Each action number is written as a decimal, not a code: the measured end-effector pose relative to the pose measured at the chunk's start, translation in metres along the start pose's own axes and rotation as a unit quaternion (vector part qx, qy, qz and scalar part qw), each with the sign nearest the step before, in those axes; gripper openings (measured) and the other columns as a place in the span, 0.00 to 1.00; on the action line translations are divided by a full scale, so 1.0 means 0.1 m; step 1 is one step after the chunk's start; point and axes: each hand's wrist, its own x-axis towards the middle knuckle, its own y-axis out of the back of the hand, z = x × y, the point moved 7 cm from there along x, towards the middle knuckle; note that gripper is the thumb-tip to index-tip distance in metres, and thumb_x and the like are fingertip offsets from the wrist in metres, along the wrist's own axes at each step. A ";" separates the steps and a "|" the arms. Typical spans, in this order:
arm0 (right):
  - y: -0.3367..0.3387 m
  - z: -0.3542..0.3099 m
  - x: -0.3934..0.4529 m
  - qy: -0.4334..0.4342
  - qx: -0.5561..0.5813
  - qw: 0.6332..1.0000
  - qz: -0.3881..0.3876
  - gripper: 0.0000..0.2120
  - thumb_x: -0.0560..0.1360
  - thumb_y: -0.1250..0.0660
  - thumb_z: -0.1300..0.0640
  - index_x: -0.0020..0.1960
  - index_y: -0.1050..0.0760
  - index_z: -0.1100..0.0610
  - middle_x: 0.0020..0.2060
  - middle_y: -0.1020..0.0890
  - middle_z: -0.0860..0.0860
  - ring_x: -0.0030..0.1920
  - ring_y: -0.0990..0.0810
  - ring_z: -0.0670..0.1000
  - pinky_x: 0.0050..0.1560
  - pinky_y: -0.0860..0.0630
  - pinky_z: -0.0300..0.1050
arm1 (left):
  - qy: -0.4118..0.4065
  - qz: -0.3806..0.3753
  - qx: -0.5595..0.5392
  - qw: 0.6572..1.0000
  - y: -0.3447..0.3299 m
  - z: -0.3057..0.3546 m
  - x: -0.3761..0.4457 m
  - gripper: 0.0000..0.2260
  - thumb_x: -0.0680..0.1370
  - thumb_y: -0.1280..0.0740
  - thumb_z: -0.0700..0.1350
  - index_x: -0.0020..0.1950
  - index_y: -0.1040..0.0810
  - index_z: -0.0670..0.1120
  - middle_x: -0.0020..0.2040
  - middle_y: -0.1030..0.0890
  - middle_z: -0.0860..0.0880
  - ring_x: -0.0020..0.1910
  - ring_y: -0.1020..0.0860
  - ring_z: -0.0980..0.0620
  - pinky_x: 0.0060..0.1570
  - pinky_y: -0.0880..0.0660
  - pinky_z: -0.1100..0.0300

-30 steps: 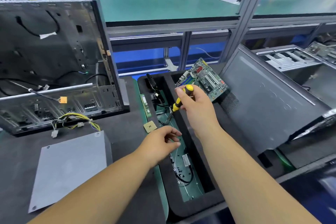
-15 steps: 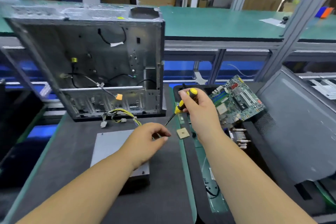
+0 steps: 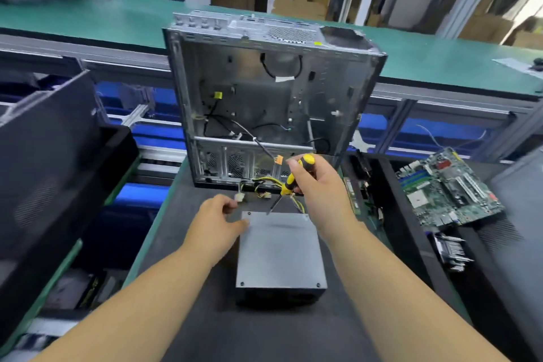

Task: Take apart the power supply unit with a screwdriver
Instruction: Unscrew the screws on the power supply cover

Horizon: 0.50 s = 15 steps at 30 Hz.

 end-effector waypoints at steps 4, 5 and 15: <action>-0.22 -0.05 0.00 -0.002 -0.020 1.000 0.002 0.06 0.78 0.34 0.48 0.44 0.22 0.47 0.36 0.21 0.46 0.48 0.19 0.59 0.50 0.20 0.54 | 0.005 -0.065 -0.037 0.997 -0.07 -0.09 0.05 0.18 0.71 0.24 0.51 0.59 0.25 0.54 0.57 0.24 0.55 0.52 0.25 0.59 0.50 0.30 0.64; -0.26 -0.05 0.00 -0.002 -0.026 1.000 0.003 0.06 0.78 0.34 0.48 0.44 0.22 0.47 0.37 0.21 0.47 0.48 0.19 0.59 0.53 0.20 0.57 | 0.002 -0.079 -0.049 0.996 -0.09 -0.07 0.06 0.19 0.71 0.24 0.51 0.60 0.24 0.55 0.58 0.24 0.56 0.54 0.25 0.58 0.54 0.29 0.63; -0.45 -0.03 0.03 0.004 -0.076 0.997 0.020 0.06 0.79 0.35 0.50 0.45 0.23 0.47 0.42 0.19 0.49 0.47 0.20 0.53 0.52 0.23 0.51 | -0.020 -0.115 -0.070 0.991 -0.17 -0.03 0.14 0.10 0.74 0.26 0.44 0.48 0.23 0.58 0.50 0.20 0.54 0.47 0.23 0.60 0.40 0.31 0.72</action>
